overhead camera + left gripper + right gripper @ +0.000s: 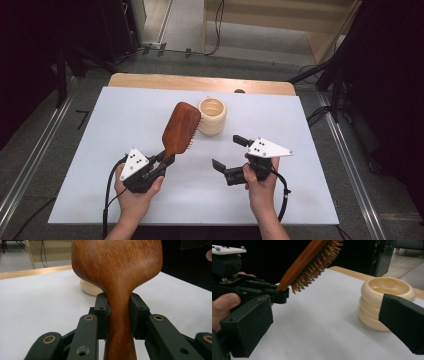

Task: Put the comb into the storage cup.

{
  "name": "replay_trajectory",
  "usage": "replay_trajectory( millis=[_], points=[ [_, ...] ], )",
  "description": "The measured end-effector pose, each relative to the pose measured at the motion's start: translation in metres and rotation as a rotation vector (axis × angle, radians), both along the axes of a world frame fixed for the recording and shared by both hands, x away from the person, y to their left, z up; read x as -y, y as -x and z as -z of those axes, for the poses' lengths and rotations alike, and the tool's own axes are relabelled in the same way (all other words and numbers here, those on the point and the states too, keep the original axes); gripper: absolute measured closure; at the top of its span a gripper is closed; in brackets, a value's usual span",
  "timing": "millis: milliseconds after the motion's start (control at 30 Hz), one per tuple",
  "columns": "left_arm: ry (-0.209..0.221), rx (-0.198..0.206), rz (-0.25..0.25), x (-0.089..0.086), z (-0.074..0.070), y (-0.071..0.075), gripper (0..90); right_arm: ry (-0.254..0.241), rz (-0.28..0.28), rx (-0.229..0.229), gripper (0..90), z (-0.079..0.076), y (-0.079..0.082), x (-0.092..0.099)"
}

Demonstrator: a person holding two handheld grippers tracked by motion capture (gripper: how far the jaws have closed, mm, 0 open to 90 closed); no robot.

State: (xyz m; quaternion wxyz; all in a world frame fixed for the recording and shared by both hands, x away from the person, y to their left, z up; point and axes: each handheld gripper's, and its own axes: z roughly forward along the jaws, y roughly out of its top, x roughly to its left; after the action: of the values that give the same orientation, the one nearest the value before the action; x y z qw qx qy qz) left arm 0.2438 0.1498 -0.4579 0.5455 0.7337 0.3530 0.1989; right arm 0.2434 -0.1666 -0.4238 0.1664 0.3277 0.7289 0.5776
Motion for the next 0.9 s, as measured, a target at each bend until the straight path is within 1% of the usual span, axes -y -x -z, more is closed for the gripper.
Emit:
replay_trajectory(
  millis=[33,100,200,267,333,367,433,500,567,667,733,800,867,900],
  points=[
    [0.005,0.004,0.011,0.004,0.000,0.002,72.4,-0.002,-0.007,-0.002,0.0,0.000,0.001,-0.006],
    [0.000,0.009,0.022,0.008,0.000,0.005,72.4,-0.007,-0.019,-0.005,0.0,0.000,0.002,-0.010],
    [0.004,0.012,0.035,0.013,0.000,0.008,72.4,-0.012,-0.038,-0.016,0.0,0.000,0.004,-0.015],
    [0.002,0.017,0.044,0.015,0.000,0.009,72.4,-0.018,-0.036,-0.019,0.0,0.001,0.004,-0.017],
    [0.003,0.020,0.050,0.019,0.000,0.012,72.4,-0.039,-0.045,-0.026,0.0,0.001,0.004,-0.018],
    [-0.002,0.024,0.055,0.020,0.000,0.012,72.4,-0.043,-0.045,-0.029,0.0,0.001,0.004,-0.018],
    [0.000,0.028,0.066,0.023,0.000,0.014,72.4,-0.056,-0.043,-0.038,0.0,0.001,0.004,-0.019],
    [-0.004,0.032,0.068,0.024,0.000,0.015,72.4,-0.068,-0.042,-0.042,0.0,0.002,0.004,-0.019],
    [-0.001,0.046,0.085,0.027,0.002,0.017,72.4,-0.080,-0.041,-0.046,0.0,0.002,0.004,-0.019],
    [0.001,0.046,0.098,0.029,0.006,0.018,72.4,-0.102,-0.038,-0.058,0.0,0.002,0.004,-0.019],
    [-0.005,0.041,0.103,0.031,0.007,0.019,72.4,-0.112,-0.039,-0.067,0.0,0.002,0.004,-0.020],
    [-0.006,0.048,0.109,0.033,0.008,0.021,72.4,-0.120,-0.038,-0.070,0.0,0.002,0.003,-0.021],
    [-0.015,0.051,0.118,0.035,0.008,0.022,72.4,-0.125,-0.026,-0.075,0.0,0.003,0.004,-0.022],
    [-0.014,0.053,0.120,0.036,0.009,0.022,72.4,-0.126,-0.006,-0.075,0.0,0.003,0.004,-0.022]
  ],
)
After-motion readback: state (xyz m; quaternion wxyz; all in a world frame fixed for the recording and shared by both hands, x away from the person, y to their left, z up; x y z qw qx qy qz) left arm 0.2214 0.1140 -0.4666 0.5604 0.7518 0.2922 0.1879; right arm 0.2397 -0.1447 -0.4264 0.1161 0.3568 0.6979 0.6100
